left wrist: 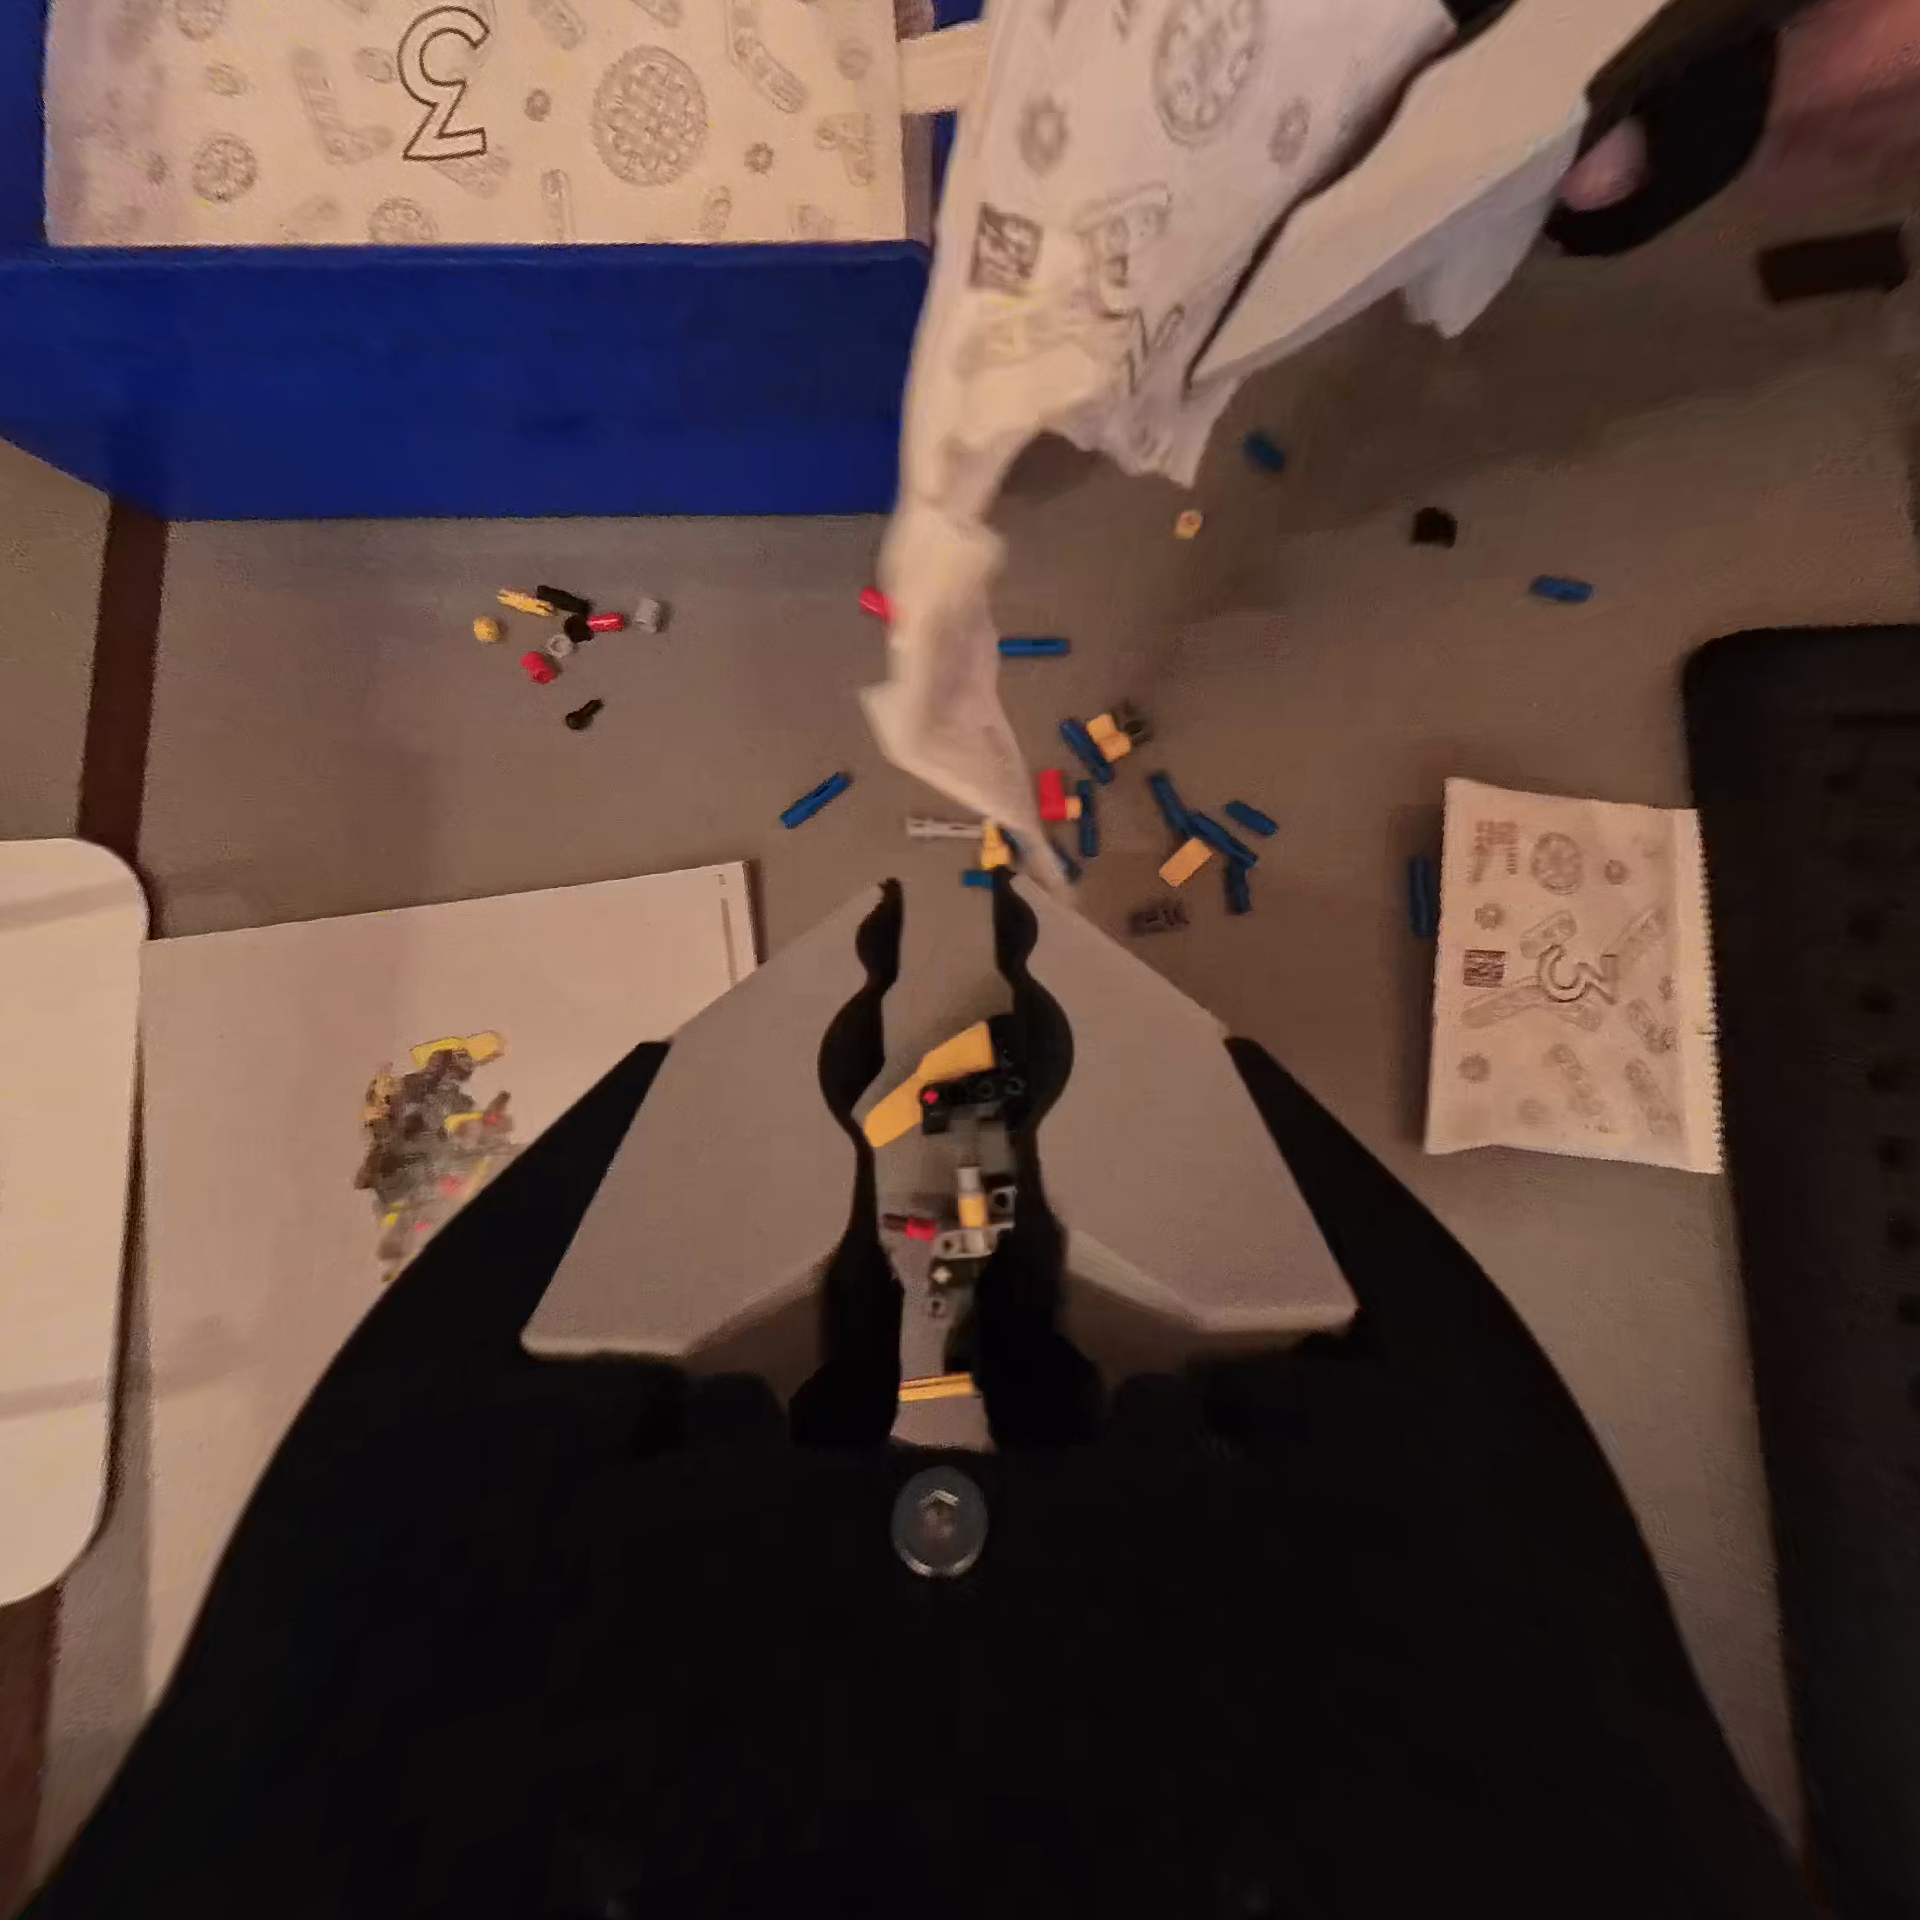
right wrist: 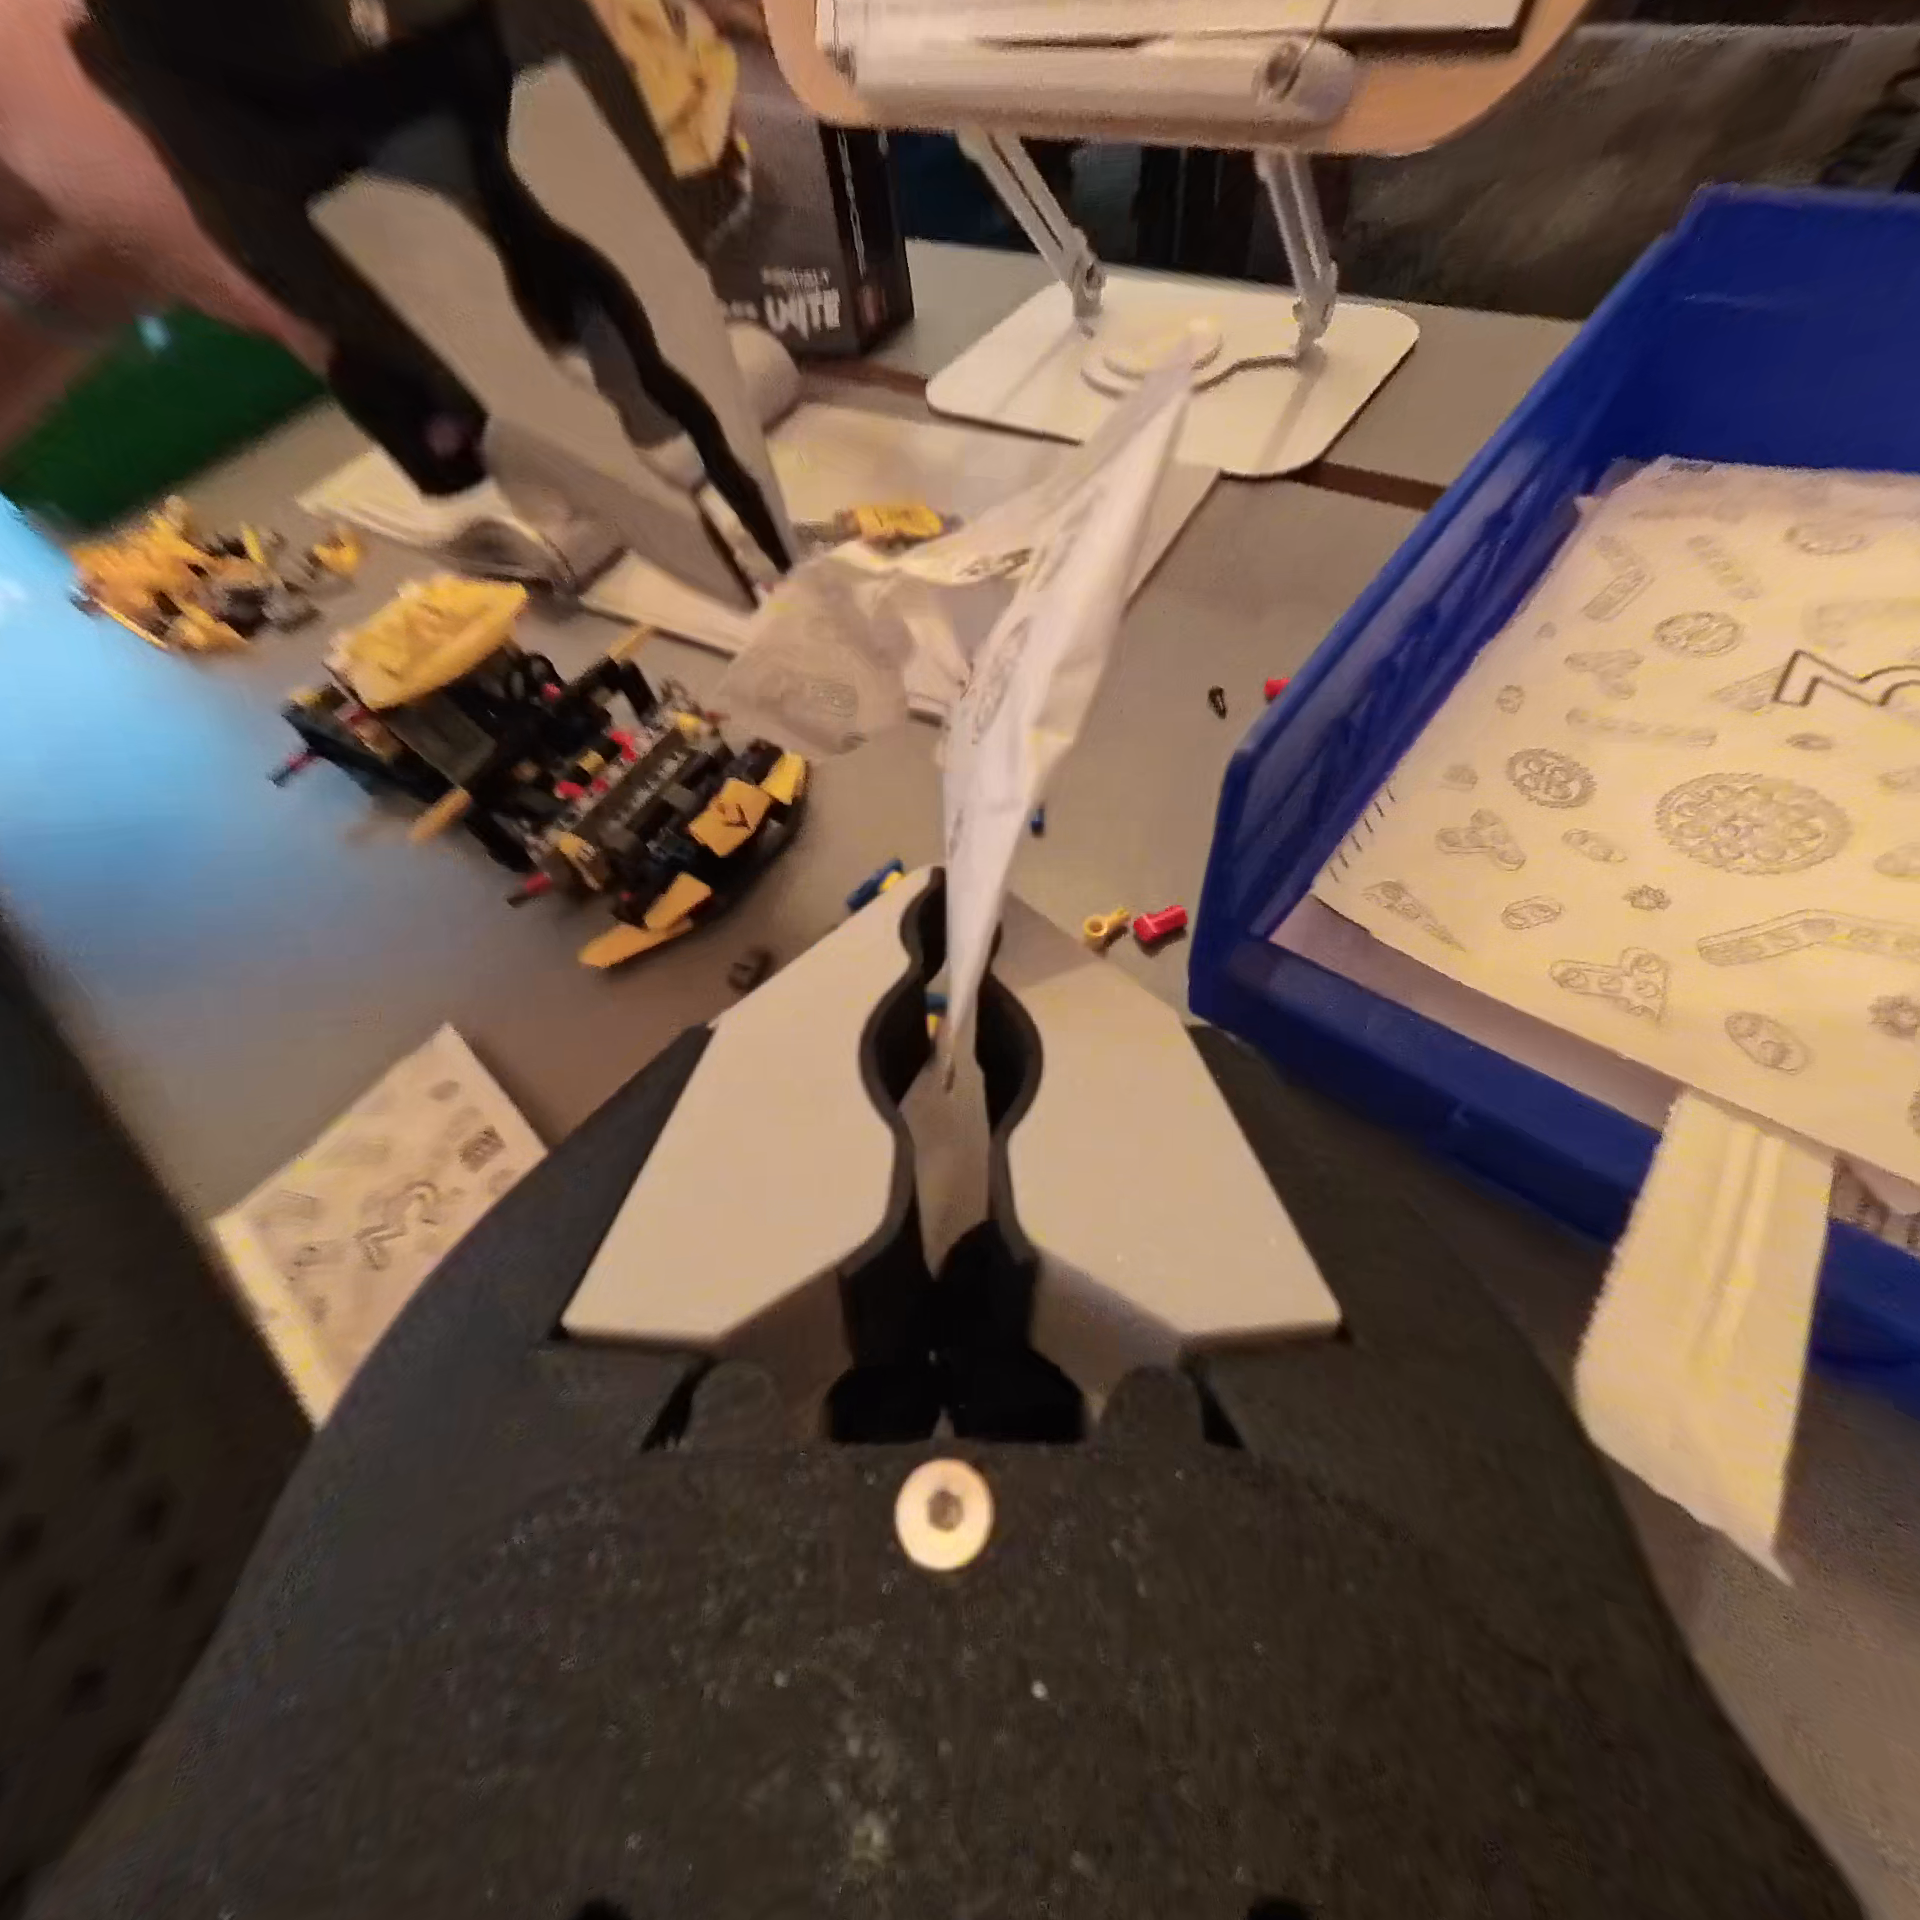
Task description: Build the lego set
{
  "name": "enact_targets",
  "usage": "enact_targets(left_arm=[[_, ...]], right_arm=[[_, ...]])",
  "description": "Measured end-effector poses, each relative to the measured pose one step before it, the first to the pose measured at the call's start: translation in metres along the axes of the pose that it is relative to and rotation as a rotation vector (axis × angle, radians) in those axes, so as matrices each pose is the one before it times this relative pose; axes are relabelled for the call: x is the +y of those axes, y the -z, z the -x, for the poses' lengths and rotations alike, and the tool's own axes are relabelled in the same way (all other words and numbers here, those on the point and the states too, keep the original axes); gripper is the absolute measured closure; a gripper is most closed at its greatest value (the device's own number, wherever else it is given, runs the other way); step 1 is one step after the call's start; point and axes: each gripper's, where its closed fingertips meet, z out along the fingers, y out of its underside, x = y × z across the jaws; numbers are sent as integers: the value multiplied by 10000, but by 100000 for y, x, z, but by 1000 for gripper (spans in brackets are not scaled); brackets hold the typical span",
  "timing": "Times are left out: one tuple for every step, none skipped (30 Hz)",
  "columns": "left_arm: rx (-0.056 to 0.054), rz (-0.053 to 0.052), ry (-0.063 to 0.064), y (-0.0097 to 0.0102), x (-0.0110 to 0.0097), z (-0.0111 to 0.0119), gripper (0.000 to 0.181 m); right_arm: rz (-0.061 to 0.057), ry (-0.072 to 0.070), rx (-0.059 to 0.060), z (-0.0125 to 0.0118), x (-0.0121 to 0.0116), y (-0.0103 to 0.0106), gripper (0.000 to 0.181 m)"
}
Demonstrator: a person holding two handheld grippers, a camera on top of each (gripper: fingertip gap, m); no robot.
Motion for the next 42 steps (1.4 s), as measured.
enact_targets(left_arm=[[151, -335, 300, 370, -41, -755, 154], [80, -345, 221, 306, -42, -725, 150], [-8, -314, 57, 182, 18, -691, 147], [-160, -252, -48, 79, 41, -525, 144], [-170, -252, -21, 42, -97, -481, 141], [-68, -340, 126, 133, -342, -508, 139], [-47, -463, 290, 234, -607, -376, 139], [-126, -506, 297, 318, -721, -162, 139], [-281, -444, 58, 366, -595, 28, 139], [-666, -237, -333, 308, -255, 467, 139], [-930, -16, -651, 228, 73, 717, 139], [-897, 59, -727, 157, 148, 643, 139], [-660, 43, -702, 105, 73, 323, 139], [-646, 83, -723, 88, 20, 354, 139], [-725, 197, -1014, 57, 132, 400, 139], [-817, 253, -1332, 33, 184, 377, 137], [-877, 138, -1337, 89, -23, 365, 137], [-773, -49, -1086, 126, -341, 246, 138], [-384, -111, -768, 49, -467, -234, 137], [-129, -57, -478, -112, -408, -522, 137], [-126, 7, -373, -260, -274, -459, 135], [-136, -15, -511, -299, -228, -444, 135], [-223, 64, -643, -294, -108, -300, 135], [-494, -16, -606, -147, -252, 198, 135], [-602, -136, -451, 28, -400, 561, 135], [-482, -117, -317, 34, -344, 524, 135], [-375, -32, -262, -33, -167, 369, 135], [-230, 52, -243, -91, 32, 102, 135], [-101, 103, -172, -100, 150, -119, 135], [-97, 50, -88, -38, 97, -104, 135], [-223, -11, -46, 43, -7, 146, 135], [-335, -43, -3, 102, -98, 428, 136], [-354, -7, 72, 69, -69, 572, 138], [-173, -16, 111, 25, -92, 360, 141], [-76, -72, 64, 28, -141, 214, 151], [-41, -87, -33, 38, -113, 145, 175], [-59, -93, -40, 34, -122, 177, 181], [-35, -60, 71, 43, -74, 205, 181], [71, -77, 301, 86, -60, 180, 181], [169, -51, 530, 113, 46, 182, 181], [258, 39, 694, 88, 236, 182, 181], [256, 58, 862, 83, 329, 321, 181]], right_arm=[[-371, -670, -365, 23, -770, 525, 181], [-334, -526, -426, 321, -740, 432, 181], [-266, -468, -444, 505, -633, 290, 181], [-218, -309, -363, 540, -524, 187, 181], [-174, -140, -51, 240, -366, 87, 181], [53, 35, 257, -117, -16, -12, 181], [209, 215, 422, -265, 227, -67, 181], [211, 216, 444, -300, 253, -47, 181], [69, 45, 137, 91, 94, -45, 181], [-37, -200, -89, 318, -33, -17, 181], [-91, -279, -210, 398, -81, 22, 181], [-72, -266, -143, 228, -34, 45, 181], [-52, -190, -25, 27, -2, 51, 181], [9, -131, 62, -108, 99, 43, 181], [62, -146, 106, -181, 173, -19, 181], [20, -174, 34, -60, 96, -32, 181], [-13, -215, -43, 69, 27, -32, 181], [3, -210, -60, 144, 36, -63, 181], [-20, -133, -49, 170, -21, -66, 181], [-65, -78, -28, 182, -91, -55, 181], [-49, -48, -101, 312, -98, -73, 181], [17, -47, -41, 210, -24, -84, 181], [-2, -33, 7, 129, -48, -52, 181], [-13, -18, -41, 163, -70, -39, 181], [63, -11, -2, 59, 59, -56, 181], [28, 24, 24, -2, 16, -26, 181], [-21, 4, 38, -38, -26, 26, 181], [-4, -32, -31, 18, -48, 32, 181], [-6, -94, -11, -47, -61, 77, 181], [-66, -81, -39, -14, -179, 111, 181], [-36, -56, -34, -15, -130, 111, 181], [34, -21, 30, -92, -17, 73, 181], [54, 14, 60, -154, 45, 34, 181], [-7, 13, -27, -7, -6, 1, 181], [36, -52, -60, 33, 70, -34, 181], [36, -46, -37, -3, 76, -49, 181], [5, -13, 7, -55, 25, -16, 181], [47, -15, 68, -176, 89, -4, 181], [35, -10, 59, -197, 60, 12, 181], [25, -11, 55, -200, 64, 31, 181], [100, -31, 88, -300, 174, 25, 181], [78, -4, 83, -303, 143, 52, 181]])
